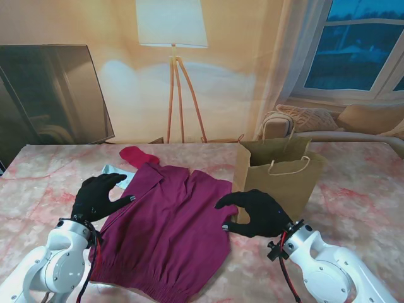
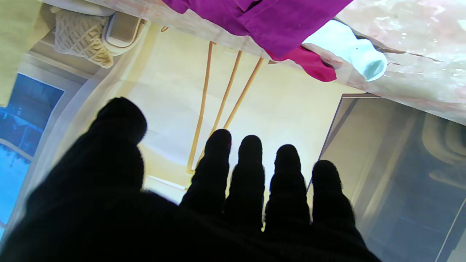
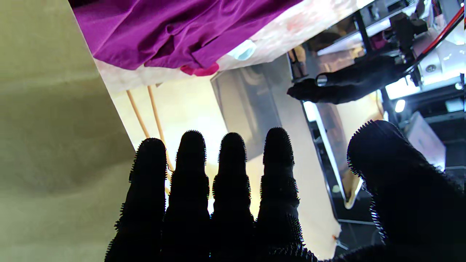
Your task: Fold the socks and the shorts into the kraft paper bag
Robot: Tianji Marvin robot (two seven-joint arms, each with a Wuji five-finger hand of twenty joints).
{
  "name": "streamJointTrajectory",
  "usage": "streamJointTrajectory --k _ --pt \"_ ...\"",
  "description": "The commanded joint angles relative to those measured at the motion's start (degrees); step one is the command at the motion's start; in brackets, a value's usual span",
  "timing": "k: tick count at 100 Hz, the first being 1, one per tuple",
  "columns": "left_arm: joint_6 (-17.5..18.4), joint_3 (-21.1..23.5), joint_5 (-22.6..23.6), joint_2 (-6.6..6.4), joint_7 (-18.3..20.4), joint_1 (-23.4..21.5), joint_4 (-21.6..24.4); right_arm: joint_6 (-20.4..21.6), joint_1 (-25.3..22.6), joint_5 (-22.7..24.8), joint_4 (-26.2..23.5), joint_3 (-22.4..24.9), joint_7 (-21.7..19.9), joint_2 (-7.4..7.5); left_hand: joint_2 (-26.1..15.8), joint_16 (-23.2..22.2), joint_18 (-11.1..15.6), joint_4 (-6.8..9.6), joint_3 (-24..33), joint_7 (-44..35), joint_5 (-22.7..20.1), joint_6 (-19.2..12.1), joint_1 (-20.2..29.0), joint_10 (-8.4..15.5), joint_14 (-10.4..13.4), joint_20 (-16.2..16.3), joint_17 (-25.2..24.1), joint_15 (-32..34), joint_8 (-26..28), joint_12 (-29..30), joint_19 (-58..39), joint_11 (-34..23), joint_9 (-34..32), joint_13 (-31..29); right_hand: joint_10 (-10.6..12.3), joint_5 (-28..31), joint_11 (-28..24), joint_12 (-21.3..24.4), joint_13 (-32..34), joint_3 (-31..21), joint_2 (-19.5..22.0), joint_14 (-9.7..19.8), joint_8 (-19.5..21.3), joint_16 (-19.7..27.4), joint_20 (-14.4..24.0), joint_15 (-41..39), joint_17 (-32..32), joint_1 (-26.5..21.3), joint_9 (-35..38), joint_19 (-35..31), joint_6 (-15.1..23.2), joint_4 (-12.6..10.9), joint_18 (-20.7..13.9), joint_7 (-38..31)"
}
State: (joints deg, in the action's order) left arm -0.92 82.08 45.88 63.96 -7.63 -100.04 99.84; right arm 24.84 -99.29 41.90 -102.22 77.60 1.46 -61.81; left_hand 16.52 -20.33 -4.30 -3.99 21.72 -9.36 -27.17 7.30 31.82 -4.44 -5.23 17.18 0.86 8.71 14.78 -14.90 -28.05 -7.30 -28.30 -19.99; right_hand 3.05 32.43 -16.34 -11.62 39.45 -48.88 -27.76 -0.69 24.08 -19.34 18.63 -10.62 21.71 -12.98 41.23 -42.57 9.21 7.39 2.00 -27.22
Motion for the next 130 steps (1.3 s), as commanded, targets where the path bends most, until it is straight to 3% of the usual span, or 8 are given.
streamJointTrajectory --k 1,33,73,78,87,96,117,130 --pt "-0.68 0.08 -0.41 -0.44 0.87 1.49 -0.44 -0.34 0.08 -0.1 0.82 -0.55 -0.3 -0.11 -2.55 0.47 1.8 3.27 -1.64 1.51 -0.51 0.89 -1.58 -1.61 0.59 -0.8 -0.84 -0.31 -0.7 0.76 -0.12 1.34 2.65 2.88 -0.29 -2.48 0.79 0.5 -1.99 0.33 1.14 1.5 -0.75 1.08 -1.34 1.03 -0.86 0.76 -1.35 0.67 -0.42 -2.44 -1.66 1.37" --pt "-2.36 -1.06 -1.43 -1.28 6.25 9.94 -7.43 -1.27 1.36 -1.61 3.27 -2.41 -0.36 -0.21 -10.77 1.21 2.64 5.06 -9.24 2.32 0.18 1.1 -1.44 -1.39 1.21 -1.95 -1.81 -0.87 -0.73 1.11 0.13 1.95 3.84 4.22 -0.37 -2.39 0.24 0.26 -1.64 0.71 2.03 1.19 -0.63 0.75 -0.89 0.71 -0.88 0.7 -1.12 0.04 -0.08 -2.46 -1.16 1.3" --pt "-1.32 -5.3 -3.45 -2.57 12.07 24.03 -25.79 -5.14 0.94 -2.14 4.53 -3.22 -0.46 -0.29 -25.07 2.88 -3.51 9.81 -13.85 3.07 2.91 -1.96 -0.28 2.11 5.65 -1.55 -4.6 -4.09 0.01 2.47 12.38 3.19 8.79 10.67 -0.46 -2.69 -0.85 -0.25 -1.53 2.34 5.16 1.21 -0.64 0.47 -0.32 0.61 -0.99 0.75 -0.83 -0.82 -1.05 -2.59 -0.64 1.56" --pt "-0.92 -6.74 -4.61 -2.43 11.55 26.41 -29.38 -5.7 0.93 -2.11 4.66 -3.23 -0.48 -0.3 -26.42 2.84 -2.53 9.39 -13.3 2.99 2.62 -2.24 1.72 4.25 6.4 -0.44 -4.25 -4.1 0.08 2.38 15.22 2.86 8.49 10.93 -0.49 -2.75 -0.91 -0.29 -1.61 2.61 5.5 1.17 -0.64 0.47 -0.29 0.64 -1.0 0.77 -0.94 -0.89 -0.96 -2.63 -0.64 1.61" --pt "0.05 -9.65 -7.0 -1.93 9.76 30.57 -35.94 -6.64 1.14 -2.35 5.08 -3.26 -0.53 -0.35 -30.07 2.67 -0.14 2.04 -21.25 2.24 1.43 -2.7 16.14 4.85 7.7 3.9 -4.14 -4.25 -0.1 2.34 22.01 2.02 7.99 12.26 -0.55 -2.54 -1.16 -0.39 -1.52 3.12 6.14 1.03 -0.61 0.44 -0.25 0.58 -1.02 0.77 -0.77 -1.01 -1.23 -2.71 -0.56 1.61" --pt "1.41 -12.52 -9.08 -1.32 7.69 34.11 -41.52 -7.06 1.73 -2.75 5.87 -3.5 -0.43 -0.43 -30.72 2.73 0.48 0.51 -23.15 1.95 1.09 -2.93 19.38 5.23 8.36 3.75 -3.96 -4.26 -0.36 2.45 23.76 1.5 7.88 12.73 -0.44 -2.05 -1.65 -0.59 -0.93 3.37 6.43 1.01 -0.47 0.32 -0.17 0.27 -0.77 0.56 -0.23 -1.27 -0.73 -2.82 -0.72 1.4" --pt "3.56 -19.71 -12.39 -0.27 6.06 41.02 -51.37 -7.8 3.85 -3.56 7.3 -4.43 -0.09 -0.61 -31.99 3.07 2.08 -0.77 -25.08 2.06 2.0 -3.42 20.54 6.3 10.06 -0.61 -3.16 -4.66 -1.11 2.95 27.18 1.37 9.11 15.17 -0.38 -0.92 -3.17 -1.27 0.29 2.63 6.87 0.81 -0.07 -0.05 -0.17 -0.39 -0.26 0.49 1.02 -2.15 -0.67 -2.93 -0.93 0.57" --pt "4.72 -24.71 -13.99 0.38 5.8 45.0 -57.14 -8.26 4.78 -3.97 7.6 -4.56 -0.9 -0.54 -32.18 3.48 2.23 2.37 -23.23 2.29 2.82 -3.13 13.05 6.31 10.54 -3.98 -2.82 -4.86 -1.2 3.27 27.93 1.59 9.91 15.88 -0.31 -1.04 -3.24 -1.31 0.13 2.73 7.13 0.94 -0.05 -0.09 -0.3 -0.34 -0.49 0.71 0.81 -2.34 -0.55 -2.87 -0.88 0.56"
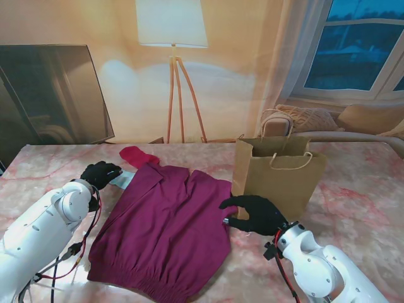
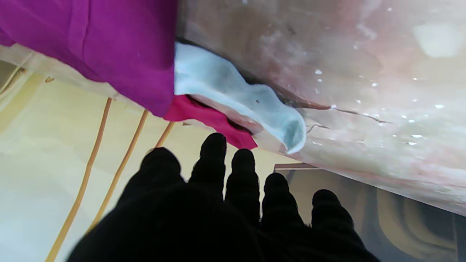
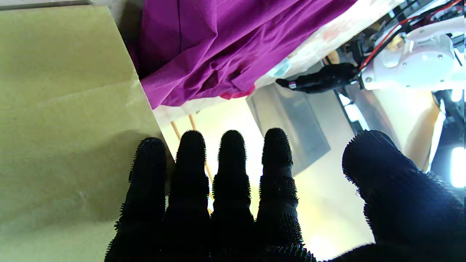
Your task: Fold the socks and the shorts into the kraft paper bag
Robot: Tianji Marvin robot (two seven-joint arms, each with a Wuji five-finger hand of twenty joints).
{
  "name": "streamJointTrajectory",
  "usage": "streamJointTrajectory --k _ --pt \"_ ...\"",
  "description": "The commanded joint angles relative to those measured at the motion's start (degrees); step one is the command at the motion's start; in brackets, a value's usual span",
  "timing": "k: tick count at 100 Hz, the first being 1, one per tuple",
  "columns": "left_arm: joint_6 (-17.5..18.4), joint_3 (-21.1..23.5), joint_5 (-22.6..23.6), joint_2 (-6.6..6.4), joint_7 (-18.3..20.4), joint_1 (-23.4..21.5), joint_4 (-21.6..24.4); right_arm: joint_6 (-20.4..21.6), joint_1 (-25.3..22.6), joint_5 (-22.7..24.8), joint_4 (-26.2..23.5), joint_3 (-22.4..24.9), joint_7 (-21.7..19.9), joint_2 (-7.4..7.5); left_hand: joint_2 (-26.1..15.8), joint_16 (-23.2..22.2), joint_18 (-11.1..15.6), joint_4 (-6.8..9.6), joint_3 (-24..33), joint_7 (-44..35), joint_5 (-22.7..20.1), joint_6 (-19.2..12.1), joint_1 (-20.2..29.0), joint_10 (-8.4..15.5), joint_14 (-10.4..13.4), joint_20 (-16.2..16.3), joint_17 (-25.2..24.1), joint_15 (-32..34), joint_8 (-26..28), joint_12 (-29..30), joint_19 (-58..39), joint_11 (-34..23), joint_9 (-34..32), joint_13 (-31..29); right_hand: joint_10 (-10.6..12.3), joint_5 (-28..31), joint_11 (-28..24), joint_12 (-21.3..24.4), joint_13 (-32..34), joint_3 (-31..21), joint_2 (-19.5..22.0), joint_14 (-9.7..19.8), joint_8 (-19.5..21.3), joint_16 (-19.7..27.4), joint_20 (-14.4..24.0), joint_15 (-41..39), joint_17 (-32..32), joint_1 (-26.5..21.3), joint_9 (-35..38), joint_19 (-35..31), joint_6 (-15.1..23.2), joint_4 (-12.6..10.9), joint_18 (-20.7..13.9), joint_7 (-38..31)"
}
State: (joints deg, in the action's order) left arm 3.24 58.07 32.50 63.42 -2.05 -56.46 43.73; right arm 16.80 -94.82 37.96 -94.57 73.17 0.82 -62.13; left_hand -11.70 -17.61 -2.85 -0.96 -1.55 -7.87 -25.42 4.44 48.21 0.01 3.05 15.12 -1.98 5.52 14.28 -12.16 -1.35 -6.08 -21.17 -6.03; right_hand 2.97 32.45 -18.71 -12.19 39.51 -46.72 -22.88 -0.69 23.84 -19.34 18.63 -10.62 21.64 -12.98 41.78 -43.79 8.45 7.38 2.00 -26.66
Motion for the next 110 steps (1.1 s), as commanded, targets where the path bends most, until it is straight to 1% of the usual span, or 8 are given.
streamJointTrajectory --k 1,13,20,31,48,51,70,110 --pt "0.61 -1.11 -0.71 0.97 0.24 1.73 -1.48 -0.24 0.38 -0.07 0.01 -0.16 -0.29 -0.22 -4.02 0.83 0.76 -0.34 0.18 0.86 1.17 -0.23 -4.44 1.83 2.31 -2.16 0.04 -1.74 -0.7 0.54 1.27 0.41 2.89 1.98 -0.22 -1.09 -0.88 -0.74 0.08 0.58 2.27 0.85 0.19 -0.1 -0.31 -0.35 -0.43 0.69 0.27 -1.13 0.21 -2.87 -0.89 0.02" --pt "2.05 -5.35 -3.5 1.83 1.02 5.31 -7.81 -0.36 0.84 -0.52 0.57 -0.44 -0.8 -0.17 -4.27 2.62 0.99 1.37 1.14 1.17 1.86 -0.15 -11.37 1.67 4.47 -2.67 -0.02 -2.85 -0.46 0.4 0.78 0.61 3.28 1.64 -0.28 -1.14 -0.96 -0.77 0.1 0.67 2.35 0.88 0.21 -0.13 -0.37 -0.36 -0.5 0.58 0.32 -1.32 0.28 -2.88 -0.8 0.01" --pt "2.55 -7.29 -4.94 2.56 0.56 6.66 -10.86 -0.49 0.9 -0.81 0.71 -0.53 -1.17 -0.13 -4.46 2.68 0.55 1.41 0.84 0.86 1.02 0.24 -12.62 0.91 3.8 -2.54 0.1 -2.41 -0.29 0.28 0.52 0.35 2.32 0.72 -0.27 -1.11 -1.0 -0.78 0.12 0.69 2.41 0.81 0.24 -0.16 -0.37 -0.38 -0.49 0.58 0.37 -1.47 0.2 -2.89 -0.66 -0.06" --pt "1.44 -7.24 -5.16 2.18 2.52 6.0 -10.4 -0.61 1.17 -1.13 0.87 -0.67 -1.87 -0.03 -4.76 2.48 0.48 2.07 1.1 0.74 0.09 1.57 -15.07 -0.74 1.71 -1.4 -0.24 -1.45 -0.01 0.19 -0.52 0.62 0.85 -0.76 -0.35 -1.11 -0.98 -0.77 0.06 0.86 2.59 0.82 0.25 -0.18 -0.41 -0.37 -0.59 0.65 0.22 -1.59 0.46 -2.87 -0.68 -0.06" --pt "-1.11 -2.64 -2.89 0.31 5.5 1.15 -4.29 -0.37 1.06 -1.13 0.65 -1.08 -1.58 -0.09 -5.03 1.95 0.86 2.39 1.07 -0.18 -3.26 2.33 -16.12 -2.24 -0.33 0.12 -0.25 -0.36 0.38 -0.29 -1.7 0.09 -2.53 -3.2 -0.29 -1.0 -1.01 -0.78 0.02 1.05 2.62 0.83 0.27 -0.2 -0.49 -0.35 -0.65 0.59 0.23 -1.72 0.44 -2.9 -0.63 -0.09" --pt "-1.43 -1.77 -2.19 -0.07 6.12 0.22 -3.07 -0.33 0.99 -1.1 0.59 -1.16 -1.42 -0.1 -5.07 1.58 0.87 2.67 1.25 -0.3 -4.29 2.68 -16.38 -4.24 -1.02 1.44 -0.54 0.02 0.44 -0.53 -2.52 0.37 -3.47 -4.02 -0.22 -0.99 -0.98 -0.76 0.0 1.06 2.62 0.76 0.27 -0.2 -0.51 -0.34 -0.67 0.6 0.18 -1.73 0.26 -2.91 -0.62 -0.09" --pt "-4.18 3.79 1.4 -1.87 9.71 -6.38 4.79 0.01 0.18 -0.76 0.05 -1.27 -0.86 -0.14 -5.81 -0.04 1.37 3.01 1.26 -1.35 -9.16 4.46 -16.77 -6.66 -4.09 6.15 -1.08 1.99 0.42 -1.93 -4.85 -0.08 -8.44 -7.28 -0.27 -1.03 -0.92 -0.73 0.02 1.0 2.51 0.78 0.25 -0.2 -0.61 -0.34 -0.64 0.53 0.15 -1.78 0.37 -2.93 -0.65 0.01" --pt "-8.17 12.68 5.61 -3.4 14.06 -18.98 17.43 1.86 -3.68 0.13 -1.82 0.52 0.17 -0.13 -6.06 -1.11 2.44 3.08 1.37 -2.58 -12.54 5.24 -16.1 -8.07 -5.86 9.45 -1.03 4.22 0.51 -2.92 -5.96 -0.69 -12.16 -9.64 -0.31 -1.27 -0.65 -0.6 -0.25 0.95 2.29 0.79 0.22 -0.12 -0.79 -0.21 -0.79 0.54 -0.1 -1.77 0.42 -2.9 -0.58 0.11"
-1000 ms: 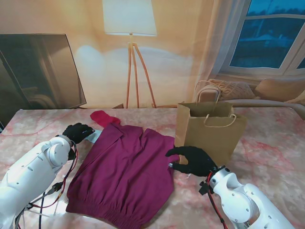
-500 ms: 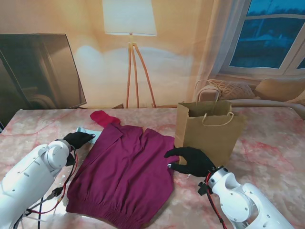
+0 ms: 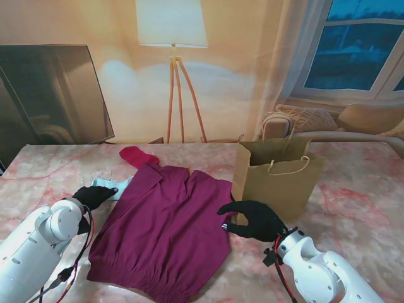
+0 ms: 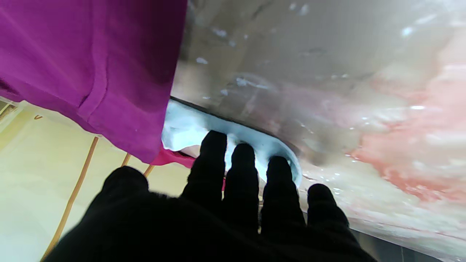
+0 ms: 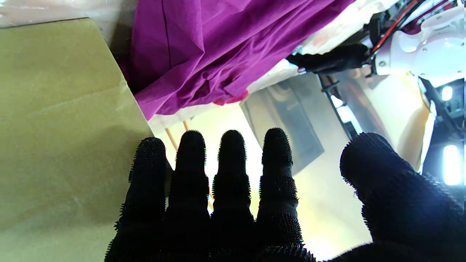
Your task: Fold the socks and the shorts into the kraft paper bag
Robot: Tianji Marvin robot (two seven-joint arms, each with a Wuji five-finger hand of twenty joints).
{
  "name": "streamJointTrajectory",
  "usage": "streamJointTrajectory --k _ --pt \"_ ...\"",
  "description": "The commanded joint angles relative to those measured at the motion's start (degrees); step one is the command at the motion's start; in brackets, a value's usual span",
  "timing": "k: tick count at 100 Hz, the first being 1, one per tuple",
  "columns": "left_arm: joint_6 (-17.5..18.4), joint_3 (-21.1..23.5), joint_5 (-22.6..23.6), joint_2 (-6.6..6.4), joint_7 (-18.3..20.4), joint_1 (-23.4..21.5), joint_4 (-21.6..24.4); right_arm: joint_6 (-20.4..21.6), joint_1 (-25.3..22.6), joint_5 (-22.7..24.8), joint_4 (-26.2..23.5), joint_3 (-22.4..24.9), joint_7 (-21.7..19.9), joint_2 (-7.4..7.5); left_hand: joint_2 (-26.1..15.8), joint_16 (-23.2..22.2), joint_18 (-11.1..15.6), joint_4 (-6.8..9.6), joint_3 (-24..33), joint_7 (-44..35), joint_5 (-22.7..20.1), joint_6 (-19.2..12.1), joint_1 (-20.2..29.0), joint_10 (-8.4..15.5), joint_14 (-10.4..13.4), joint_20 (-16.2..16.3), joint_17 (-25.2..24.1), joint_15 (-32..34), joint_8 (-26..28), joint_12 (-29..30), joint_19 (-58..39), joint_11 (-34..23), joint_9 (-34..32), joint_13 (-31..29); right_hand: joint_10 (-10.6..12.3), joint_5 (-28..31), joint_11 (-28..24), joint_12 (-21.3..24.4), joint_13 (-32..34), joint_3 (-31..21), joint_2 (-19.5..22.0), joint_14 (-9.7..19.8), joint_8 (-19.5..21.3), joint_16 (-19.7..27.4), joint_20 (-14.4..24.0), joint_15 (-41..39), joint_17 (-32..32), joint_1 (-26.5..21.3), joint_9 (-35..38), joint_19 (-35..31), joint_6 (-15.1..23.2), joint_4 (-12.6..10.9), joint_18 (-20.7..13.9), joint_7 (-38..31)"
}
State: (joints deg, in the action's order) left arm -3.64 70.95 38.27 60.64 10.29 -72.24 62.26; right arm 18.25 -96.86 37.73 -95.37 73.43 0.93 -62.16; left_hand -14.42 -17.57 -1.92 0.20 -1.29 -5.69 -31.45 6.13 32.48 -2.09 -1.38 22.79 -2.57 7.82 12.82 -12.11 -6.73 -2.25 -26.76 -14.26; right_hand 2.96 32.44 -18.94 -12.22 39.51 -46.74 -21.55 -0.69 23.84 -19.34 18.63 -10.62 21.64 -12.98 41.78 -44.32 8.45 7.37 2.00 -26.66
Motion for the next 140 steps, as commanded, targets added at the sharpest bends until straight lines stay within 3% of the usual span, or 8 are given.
streamJointTrajectory --k 1,17,43,64,79,103,119,140 --pt "-1.42 -0.02 -0.1 -0.64 1.82 -3.51 -0.77 0.47 -1.79 0.39 -1.14 0.35 0.07 -0.09 -3.33 -1.17 1.54 1.92 1.11 -4.79 -6.55 3.61 -0.34 -5.94 -1.46 1.87 -0.43 1.96 1.98 -2.99 -0.62 -4.53 -6.61 -1.43 -0.39 -1.26 -0.42 -0.57 -0.26 0.97 0.9 0.8 0.23 -0.12 -0.79 -0.2 -0.79 0.53 -0.08 -1.23 0.39 -2.88 -0.59 0.1" --pt "-3.01 3.66 2.22 -1.05 3.3 -9.52 5.49 1.62 -3.87 1.23 -2.77 1.45 0.66 -0.09 -3.14 -2.24 1.41 1.84 0.98 -5.73 -8.45 4.39 -0.11 -7.5 -3.13 6.22 -0.99 3.84 2.15 -3.95 -2.3 -5.03 -8.92 -2.83 -0.27 -1.31 -0.32 -0.53 -0.27 0.99 0.93 0.88 0.2 -0.09 -0.82 -0.18 -0.75 0.54 -0.15 -1.25 0.39 -2.87 -0.57 0.17" --pt "-4.91 11.39 6.57 -0.77 1.82 -22.55 17.57 3.74 -6.61 2.55 -4.72 2.37 2.25 -0.18 -2.89 -5.64 -1.08 1.61 0.99 -7.58 -12.29 6.24 0.1 -11.45 -9.22 14.79 -1.63 8.8 2.21 -4.6 -6.15 -6.63 -14.97 -7.74 -0.31 -1.24 -0.3 -0.51 -0.13 1.06 0.85 0.85 0.22 -0.1 -0.87 -0.22 -0.71 0.61 -0.07 -1.23 0.44 -2.87 -0.57 0.17" --pt "-6.62 16.9 11.15 -0.34 1.18 -33.26 28.56 4.93 -7.47 3.19 -5.17 2.3 3.23 -0.25 -2.81 -11.27 -7.38 2.09 1.16 -8.88 -14.0 6.12 0.46 -12.63 -14.09 17.89 0.28 14.56 2.32 -5.47 -16.82 -8.63 -20.15 -14.42 -0.31 -1.22 -0.25 -0.5 -0.16 1.09 0.93 0.8 0.23 -0.1 -0.89 -0.2 -0.65 0.61 -0.09 -1.23 0.47 -2.87 -0.53 0.14" --pt "-7.27 20.22 15.28 -0.22 2.07 -39.35 35.29 5.38 -7.56 3.41 -5.26 2.1 3.74 -0.3 -1.94 -14.22 -13.29 2.91 1.41 -9.78 -14.03 5.21 -0.32 -11.94 -15.26 16.65 2.67 18.81 2.34 -5.33 -34.2 -9.67 -21.81 -20.53 -0.31 -1.11 -0.23 -0.48 -0.16 1.21 1.04 0.78 0.23 -0.1 -0.89 -0.19 -0.66 0.64 -0.03 -1.23 0.3 -2.86 -0.43 0.15" --pt "-6.99 24.04 20.59 0.37 0.89 -44.66 43.25 5.35 -6.65 3.25 -4.9 1.52 3.88 -0.35 8.28 -16.36 -15.0 5.89 4.16 -13.64 -15.55 -1.66 0.0 -8.0 -13.79 12.92 7.67 23.83 5.06 -8.51 -45.75 -12.78 -27.83 -26.52 -0.29 -1.2 -0.2 -0.47 -0.14 1.31 1.06 0.74 0.24 -0.14 -0.87 -0.2 -0.62 0.55 0.02 -1.25 0.62 -2.9 -0.44 0.17" --pt "-5.96 24.3 22.56 1.1 -6.48 -43.32 43.52 4.81 -5.33 2.62 -4.12 0.89 3.72 -0.41 16.71 -16.95 -15.36 4.67 8.94 -21.85 -20.52 -5.76 1.99 -4.34 -11.89 10.41 11.43 27.4 7.39 -12.15 -50.66 -16.44 -34.31 -31.21 -0.36 -1.07 -0.19 -0.47 -0.14 1.33 1.15 0.59 0.25 -0.16 -0.84 -0.2 -0.55 0.58 0.04 -1.31 0.38 -2.89 -0.31 0.13" --pt "-6.5 23.87 21.23 1.02 -5.44 -40.23 43.28 4.09 -3.61 1.57 -2.53 0.38 3.08 -0.42 19.05 -18.48 -15.84 2.72 11.42 -31.65 -31.03 -8.55 2.1 -3.78 -12.51 9.0 11.41 29.55 7.24 -13.56 -51.93 -17.57 -34.66 -30.66 -0.34 -0.76 -0.23 -0.49 -0.05 1.43 1.17 0.45 0.31 -0.24 -0.75 -0.29 -0.58 0.62 0.07 -1.44 0.54 -2.9 -0.19 0.03"
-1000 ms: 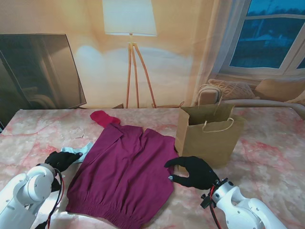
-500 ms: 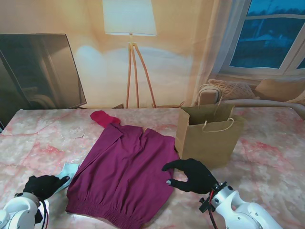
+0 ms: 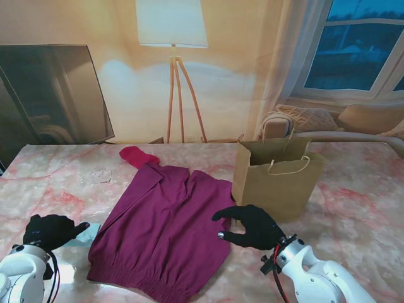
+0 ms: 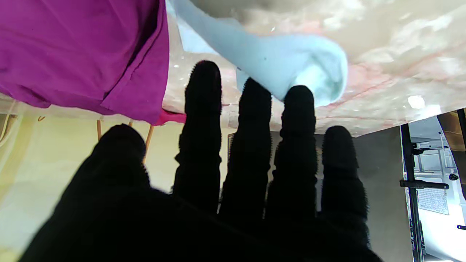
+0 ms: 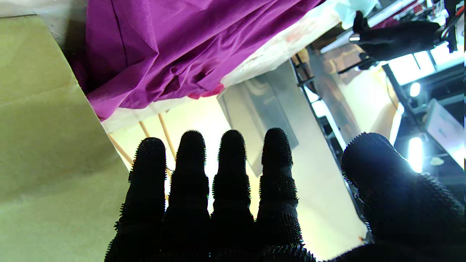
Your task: Fold the socks and the shorts into the kraft paper bag
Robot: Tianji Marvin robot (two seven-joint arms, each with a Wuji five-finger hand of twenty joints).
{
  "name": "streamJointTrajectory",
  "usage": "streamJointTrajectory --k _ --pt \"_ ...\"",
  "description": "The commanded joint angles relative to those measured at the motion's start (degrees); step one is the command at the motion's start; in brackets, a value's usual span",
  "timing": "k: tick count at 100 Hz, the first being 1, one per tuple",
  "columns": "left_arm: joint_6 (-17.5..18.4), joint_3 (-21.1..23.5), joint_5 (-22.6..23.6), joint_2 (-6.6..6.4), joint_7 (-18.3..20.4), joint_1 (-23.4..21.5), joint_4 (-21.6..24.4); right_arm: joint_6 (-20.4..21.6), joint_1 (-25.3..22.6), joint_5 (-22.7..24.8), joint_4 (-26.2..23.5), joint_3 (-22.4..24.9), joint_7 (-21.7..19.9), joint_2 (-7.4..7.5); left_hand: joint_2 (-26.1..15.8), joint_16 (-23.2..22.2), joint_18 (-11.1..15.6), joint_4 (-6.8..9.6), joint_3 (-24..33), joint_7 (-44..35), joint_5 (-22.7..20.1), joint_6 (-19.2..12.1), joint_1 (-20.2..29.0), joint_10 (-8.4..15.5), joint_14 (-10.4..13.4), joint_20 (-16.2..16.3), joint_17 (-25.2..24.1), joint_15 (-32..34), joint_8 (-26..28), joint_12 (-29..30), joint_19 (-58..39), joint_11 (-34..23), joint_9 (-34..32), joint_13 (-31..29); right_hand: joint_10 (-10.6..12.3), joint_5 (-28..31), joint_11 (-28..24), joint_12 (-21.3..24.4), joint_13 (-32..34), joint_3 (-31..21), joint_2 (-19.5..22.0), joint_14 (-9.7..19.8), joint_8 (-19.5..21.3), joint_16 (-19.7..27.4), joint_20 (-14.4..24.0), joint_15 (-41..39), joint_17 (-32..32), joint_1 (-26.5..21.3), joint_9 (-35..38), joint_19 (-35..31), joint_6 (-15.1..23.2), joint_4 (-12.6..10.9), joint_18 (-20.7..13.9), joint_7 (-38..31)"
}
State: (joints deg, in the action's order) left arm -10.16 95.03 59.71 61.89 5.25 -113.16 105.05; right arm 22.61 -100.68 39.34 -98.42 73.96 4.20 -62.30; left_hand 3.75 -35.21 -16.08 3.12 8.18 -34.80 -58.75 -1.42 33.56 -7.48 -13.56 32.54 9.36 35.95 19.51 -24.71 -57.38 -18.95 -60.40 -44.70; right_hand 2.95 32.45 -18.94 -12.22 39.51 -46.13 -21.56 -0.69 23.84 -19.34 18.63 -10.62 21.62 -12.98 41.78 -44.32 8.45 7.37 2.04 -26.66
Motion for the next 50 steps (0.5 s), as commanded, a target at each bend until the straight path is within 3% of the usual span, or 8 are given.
streamJointTrajectory --k 1,24,33,44,48,50 --pt "0.01 -0.22 -0.16 -0.26 -0.15 0.75 0.55 -0.29 0.29 -0.09 0.62 -0.17 -0.23 -0.28 0.79 -1.63 -1.69 -0.75 2.08 -3.27 -3.83 -1.04 1.11 1.61 -0.29 -0.95 -0.54 1.28 -0.25 -1.45 -1.3 -0.88 -0.8 -0.01 -0.3 -0.83 -0.23 -0.49 -0.05 0.78 1.22 0.5 0.31 -0.25 -0.75 -0.3 -0.54 0.57 0.06 -1.45 0.61 -2.91 -0.23 0.06" --pt "-1.81 -0.2 0.97 -0.89 6.83 1.2 2.56 -0.97 2.17 -1.56 2.85 -1.09 -0.99 -0.3 0.61 -3.15 -0.29 -1.42 3.59 -8.28 -7.12 0.9 2.48 1.56 0.65 -0.46 -1.71 -3.1 -0.87 0.18 -0.99 4.04 8.88 6.47 -0.41 -0.36 -0.19 -0.48 -0.09 0.9 1.24 0.23 0.41 -0.35 -0.7 -0.35 -0.76 0.44 0.0 -1.46 0.99 -2.91 -0.11 -0.17" --pt "-3.04 0.15 1.81 -0.96 8.38 0.59 3.79 -1.03 2.57 -1.77 3.31 -1.4 -0.84 -0.36 0.34 -3.37 -0.29 -1.66 3.35 -11.09 -7.81 2.35 3.04 0.74 0.62 0.48 -0.1 -3.39 -0.62 3.22 -1.83 6.52 11.3 4.38 -0.35 -0.29 -0.24 -0.5 -0.07 0.89 1.22 0.17 0.45 -0.46 -0.62 -0.45 -0.68 0.47 0.05 -1.6 1.06 -2.92 -0.02 -0.25" --pt "-3.02 0.78 2.09 -0.96 8.95 -0.32 4.37 -1.05 2.78 -1.95 3.53 -1.65 -0.83 -0.37 -0.83 4.07 1.78 -0.55 -0.11 -5.06 0.26 3.06 1.8 -1.68 1.76 -1.33 7.96 -6.74 -0.98 8.36 -4.16 8.4 14.0 -2.63 -0.38 -0.28 -0.25 -0.5 -0.08 0.93 1.3 -0.06 0.45 -0.58 -0.52 -0.53 -0.67 0.51 0.06 -1.74 0.95 -2.91 0.1 -0.24" --pt "-3.04 0.87 1.48 -0.91 8.59 -0.57 4.23 -1.08 2.8 -1.99 3.55 -1.73 -0.85 -0.37 -0.91 5.69 2.12 -0.13 -0.9 0.72 4.55 3.21 1.83 -1.81 1.82 -1.93 9.87 -6.44 -1.52 8.76 -4.77 7.9 13.63 -3.73 -0.42 -0.29 -0.29 -0.52 -0.01 0.91 1.35 -0.15 0.45 -0.64 -0.49 -0.59 -0.66 0.5 0.11 -1.78 0.91 -2.92 0.17 -0.24" --pt "-3.09 0.89 1.18 -0.87 8.32 -0.68 4.11 -1.11 2.81 -2.02 3.56 -1.77 -0.84 -0.38 -0.98 5.83 2.21 0.0 -1.29 5.22 8.86 3.21 1.68 -1.93 1.95 -1.8 11.92 -5.25 -2.41 8.9 -6.13 7.68 13.3 -5.4 -0.4 -0.34 -0.3 -0.52 0.05 0.92 1.35 -0.11 0.44 -0.67 -0.48 -0.62 -0.68 0.5 0.12 -1.79 0.82 -2.92 0.19 -0.22"
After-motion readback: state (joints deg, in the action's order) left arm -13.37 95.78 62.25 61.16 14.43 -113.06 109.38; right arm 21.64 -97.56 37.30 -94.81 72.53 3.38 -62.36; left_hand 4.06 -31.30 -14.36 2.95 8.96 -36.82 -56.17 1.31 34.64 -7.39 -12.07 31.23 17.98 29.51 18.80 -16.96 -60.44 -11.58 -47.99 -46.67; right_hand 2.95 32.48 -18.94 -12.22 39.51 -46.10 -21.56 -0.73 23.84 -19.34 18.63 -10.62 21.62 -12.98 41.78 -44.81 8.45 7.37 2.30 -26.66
